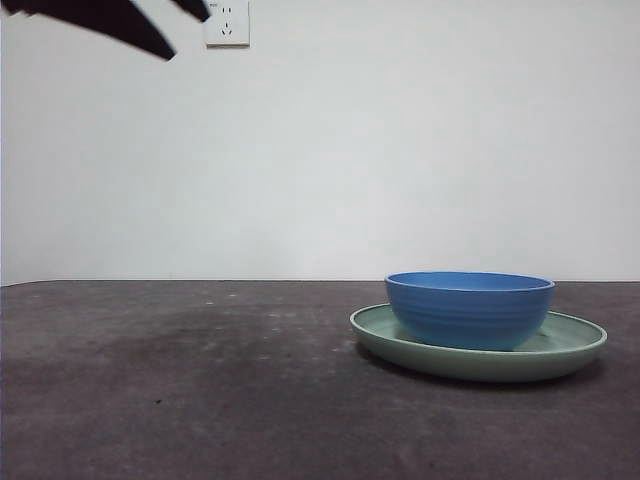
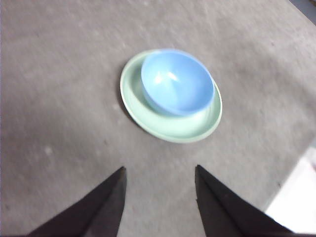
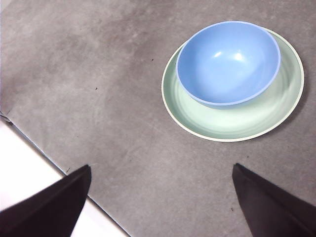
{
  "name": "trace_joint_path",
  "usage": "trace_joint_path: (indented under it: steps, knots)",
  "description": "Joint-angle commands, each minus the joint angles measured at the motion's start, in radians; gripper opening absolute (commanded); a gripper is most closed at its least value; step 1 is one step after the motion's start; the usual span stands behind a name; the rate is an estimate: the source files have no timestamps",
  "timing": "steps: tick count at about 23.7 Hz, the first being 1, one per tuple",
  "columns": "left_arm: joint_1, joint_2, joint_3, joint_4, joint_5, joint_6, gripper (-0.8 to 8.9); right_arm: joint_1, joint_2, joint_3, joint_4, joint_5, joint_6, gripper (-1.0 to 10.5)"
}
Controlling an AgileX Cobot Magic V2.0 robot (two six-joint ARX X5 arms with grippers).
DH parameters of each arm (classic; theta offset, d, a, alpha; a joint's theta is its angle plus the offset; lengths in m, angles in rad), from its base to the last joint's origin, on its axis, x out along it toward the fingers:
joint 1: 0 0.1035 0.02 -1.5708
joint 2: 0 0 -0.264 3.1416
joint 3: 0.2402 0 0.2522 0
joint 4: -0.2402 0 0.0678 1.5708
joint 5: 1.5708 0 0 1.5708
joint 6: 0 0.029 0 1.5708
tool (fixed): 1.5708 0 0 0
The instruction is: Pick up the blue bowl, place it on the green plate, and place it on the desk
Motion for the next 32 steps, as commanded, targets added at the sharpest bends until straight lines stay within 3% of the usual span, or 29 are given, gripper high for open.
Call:
trace_joint_path:
  steps: [1, 8, 25, 29, 32]
  knots:
    - [-0.005, -0.028, -0.055, 0.007, 0.052, 0.03, 2.23, 0.004, 0.005, 0.019, 0.01, -0.003, 0.009, 4.6]
    - [-0.009, -0.075, -0.114, -0.023, 0.227, 0.062, 2.22, 0.004, 0.005, 0.019, 0.009, -0.003, 0.01, 4.6]
    - [-0.011, -0.074, -0.114, -0.023, 0.228, 0.065, 2.22, 0.004, 0.005, 0.019, 0.009, 0.002, 0.029, 4.6]
    - [-0.011, -0.074, -0.114, -0.023, 0.228, 0.065, 2.22, 0.004, 0.006, 0.019, 0.016, 0.097, 0.058, 4.6]
    - [-0.011, -0.074, -0.114, -0.023, 0.228, 0.069, 2.22, 0.002, 0.014, 0.019, 0.068, 0.234, 0.127, 4.6]
